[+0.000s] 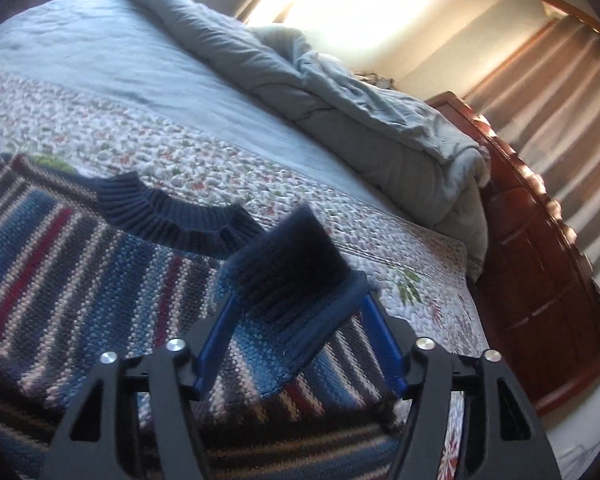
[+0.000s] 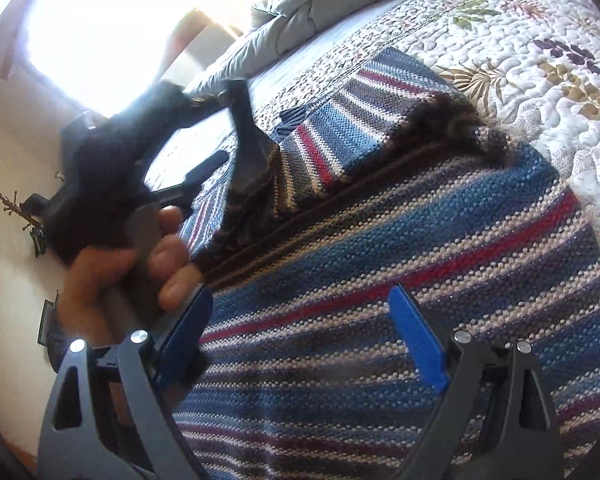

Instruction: Fold small clothes

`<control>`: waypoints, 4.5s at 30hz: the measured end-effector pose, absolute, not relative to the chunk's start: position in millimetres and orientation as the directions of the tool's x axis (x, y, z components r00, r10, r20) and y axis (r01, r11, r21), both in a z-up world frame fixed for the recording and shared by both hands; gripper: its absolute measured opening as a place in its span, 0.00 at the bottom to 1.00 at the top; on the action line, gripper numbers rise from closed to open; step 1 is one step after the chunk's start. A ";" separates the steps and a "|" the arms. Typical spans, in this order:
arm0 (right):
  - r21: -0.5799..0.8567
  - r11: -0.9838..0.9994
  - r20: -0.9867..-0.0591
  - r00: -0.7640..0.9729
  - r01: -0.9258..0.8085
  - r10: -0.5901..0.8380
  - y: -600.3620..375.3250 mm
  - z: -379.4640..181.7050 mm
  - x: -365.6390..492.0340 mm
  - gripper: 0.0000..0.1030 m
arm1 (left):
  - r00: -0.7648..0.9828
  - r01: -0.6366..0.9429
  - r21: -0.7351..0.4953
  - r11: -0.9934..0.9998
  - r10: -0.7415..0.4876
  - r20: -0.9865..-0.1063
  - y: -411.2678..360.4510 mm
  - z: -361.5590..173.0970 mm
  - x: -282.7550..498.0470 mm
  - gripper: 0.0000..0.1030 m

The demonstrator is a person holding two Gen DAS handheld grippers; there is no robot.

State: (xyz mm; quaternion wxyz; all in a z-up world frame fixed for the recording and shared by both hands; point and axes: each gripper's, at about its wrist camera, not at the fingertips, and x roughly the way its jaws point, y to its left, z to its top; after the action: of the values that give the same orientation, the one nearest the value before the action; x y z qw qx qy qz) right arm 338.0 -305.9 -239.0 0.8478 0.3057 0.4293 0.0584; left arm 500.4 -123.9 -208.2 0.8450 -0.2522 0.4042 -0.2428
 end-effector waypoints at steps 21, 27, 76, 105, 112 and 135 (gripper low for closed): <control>0.787 0.597 -0.535 0.655 0.157 0.533 -297.7 -267.9 367.7 0.87 | 0.611 0.161 -0.598 0.785 -0.555 -0.564 38.4 -250.6 334.8 0.83; 0.847 0.430 -0.505 0.725 0.312 0.468 -351.6 -269.2 409.5 0.53 | 0.562 0.180 -0.618 0.766 -0.595 -0.574 39.1 -255.9 333.3 0.83; 0.656 0.620 -0.719 0.605 0.431 0.341 -396.4 -283.1 501.9 0.33 | 0.582 0.206 -0.531 0.822 -0.539 -0.609 39.7 -260.8 329.3 0.83; 0.285 0.915 -0.787 0.614 0.286 0.054 -359.5 -246.1 534.6 0.13 | 0.573 0.219 -0.510 0.832 -0.533 -0.623 33.8 -262.4 329.3 0.83; 0.264 0.939 -0.826 0.554 0.221 0.102 -331.4 -260.4 531.6 0.28 | 0.573 0.226 -0.487 0.843 -0.520 -0.634 28.0 -262.2 328.5 0.83; 0.539 0.825 -0.756 0.528 0.168 0.386 -390.2 -236.1 244.3 0.72 | 0.491 0.057 -0.630 0.775 -0.571 -0.658 98.6 -251.9 267.8 0.84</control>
State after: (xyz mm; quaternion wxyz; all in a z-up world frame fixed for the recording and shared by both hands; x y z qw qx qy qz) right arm 244.3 -390.2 -236.1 0.8254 0.2881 0.4811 0.0659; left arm 267.8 98.6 -251.9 0.8183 -0.2752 0.4667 -0.1920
